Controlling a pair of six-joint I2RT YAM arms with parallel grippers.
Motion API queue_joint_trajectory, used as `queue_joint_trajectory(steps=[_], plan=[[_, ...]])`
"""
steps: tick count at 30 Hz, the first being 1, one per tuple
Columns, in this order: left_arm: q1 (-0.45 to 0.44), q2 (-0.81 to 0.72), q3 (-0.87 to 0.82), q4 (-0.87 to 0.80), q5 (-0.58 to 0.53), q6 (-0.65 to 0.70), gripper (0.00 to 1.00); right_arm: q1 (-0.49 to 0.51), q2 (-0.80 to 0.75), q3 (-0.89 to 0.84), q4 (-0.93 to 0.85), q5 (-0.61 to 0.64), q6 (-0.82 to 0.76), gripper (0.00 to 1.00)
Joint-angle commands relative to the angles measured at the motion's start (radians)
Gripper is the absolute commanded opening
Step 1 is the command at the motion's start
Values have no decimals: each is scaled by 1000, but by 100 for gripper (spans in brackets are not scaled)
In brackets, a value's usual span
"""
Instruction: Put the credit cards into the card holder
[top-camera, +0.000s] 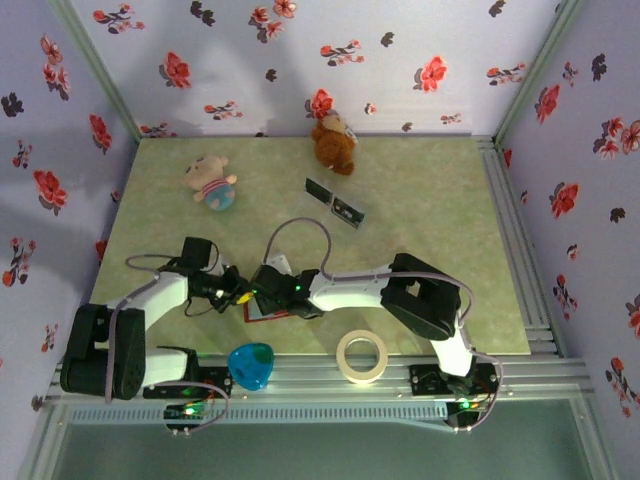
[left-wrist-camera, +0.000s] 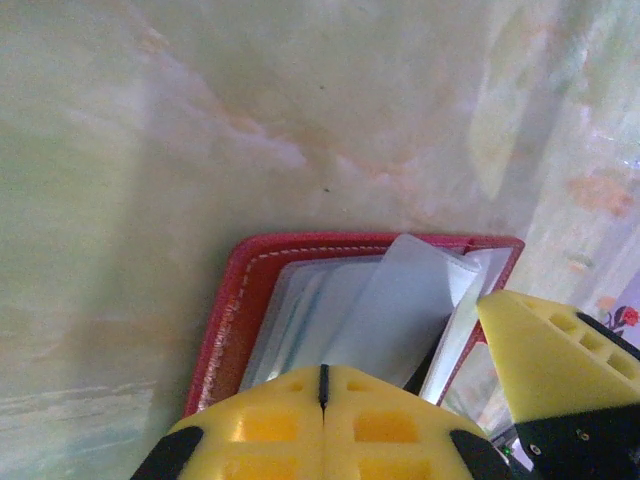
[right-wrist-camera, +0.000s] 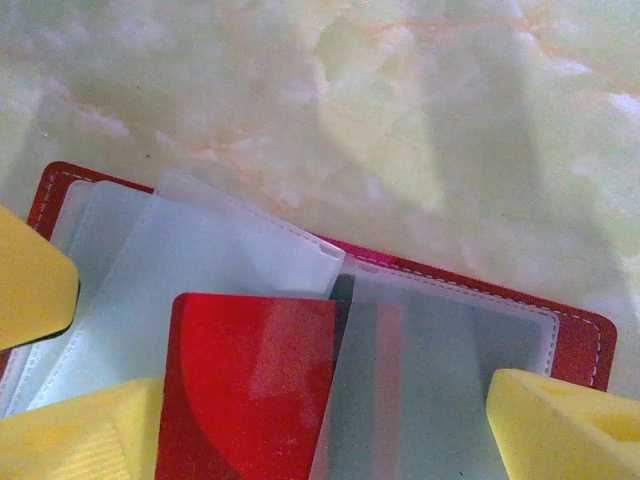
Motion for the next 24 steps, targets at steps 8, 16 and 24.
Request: queue_joint_trajectory(steps=[8, 16, 24], plan=[[-36, -116, 18, -55, 60, 23, 0, -13, -30, -58, -20, 26, 43, 86], [-93, -64, 4, 21, 62, -1, 0, -12, -87, -102, 43, 13, 39, 89], [-110, 20, -28, 102, 65, -5, 0, -13, -91, -112, 43, 25, 29, 87]])
